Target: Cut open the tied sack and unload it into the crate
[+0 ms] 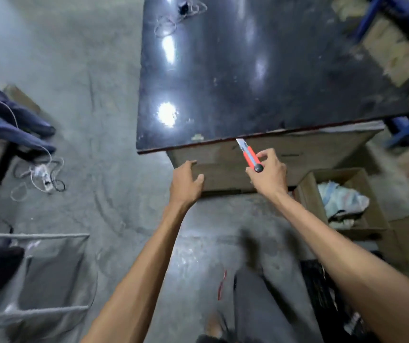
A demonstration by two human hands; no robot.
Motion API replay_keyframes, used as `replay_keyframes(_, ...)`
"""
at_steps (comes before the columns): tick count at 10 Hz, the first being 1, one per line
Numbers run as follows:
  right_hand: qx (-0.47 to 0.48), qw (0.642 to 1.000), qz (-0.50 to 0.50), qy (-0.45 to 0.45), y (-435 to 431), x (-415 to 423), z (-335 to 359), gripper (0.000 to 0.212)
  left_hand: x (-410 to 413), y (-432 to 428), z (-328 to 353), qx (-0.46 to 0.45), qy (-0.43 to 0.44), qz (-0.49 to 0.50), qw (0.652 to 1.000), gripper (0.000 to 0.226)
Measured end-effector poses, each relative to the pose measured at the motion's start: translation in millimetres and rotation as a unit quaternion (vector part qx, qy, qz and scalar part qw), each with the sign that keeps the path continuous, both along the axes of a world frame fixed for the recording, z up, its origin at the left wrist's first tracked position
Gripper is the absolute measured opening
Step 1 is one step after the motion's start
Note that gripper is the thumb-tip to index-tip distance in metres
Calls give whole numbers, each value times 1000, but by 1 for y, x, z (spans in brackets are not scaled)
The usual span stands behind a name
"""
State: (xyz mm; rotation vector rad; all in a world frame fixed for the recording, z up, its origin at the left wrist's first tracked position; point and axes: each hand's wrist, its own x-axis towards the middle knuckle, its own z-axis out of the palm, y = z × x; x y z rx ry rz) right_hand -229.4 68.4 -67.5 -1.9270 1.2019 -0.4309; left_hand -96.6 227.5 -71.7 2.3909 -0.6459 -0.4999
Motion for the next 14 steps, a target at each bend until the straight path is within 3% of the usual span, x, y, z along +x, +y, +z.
replay_keyframes(2,-55,998,-17,-35,-101,85,-23,25,84,-94,-17,-12,-44,-30,999,53)
replay_keyframes(5,-37,991,-29,123,-237,198,-127,24,192,-206,-133,127,-57,-27,990,75)
replay_keyframes(6,-64,986,-31,152,-259,218,-146,25,205,-220,-153,155,-46,-5,987,69)
replay_keyframes(8,-120,975,-25,185,-263,228,-158,30,206,-229,-165,212,-53,-7,976,67)
replay_keyframes(10,-87,969,6,231,-256,227,-142,45,211,-226,-152,227,-31,-38,973,69)
replay_keyframes(12,-151,927,107,325,-204,182,-92,80,191,-186,-105,167,2,-57,984,77)
replay_keyframes(14,-142,922,182,311,-100,88,-51,73,85,-78,-74,93,-4,-72,993,73)
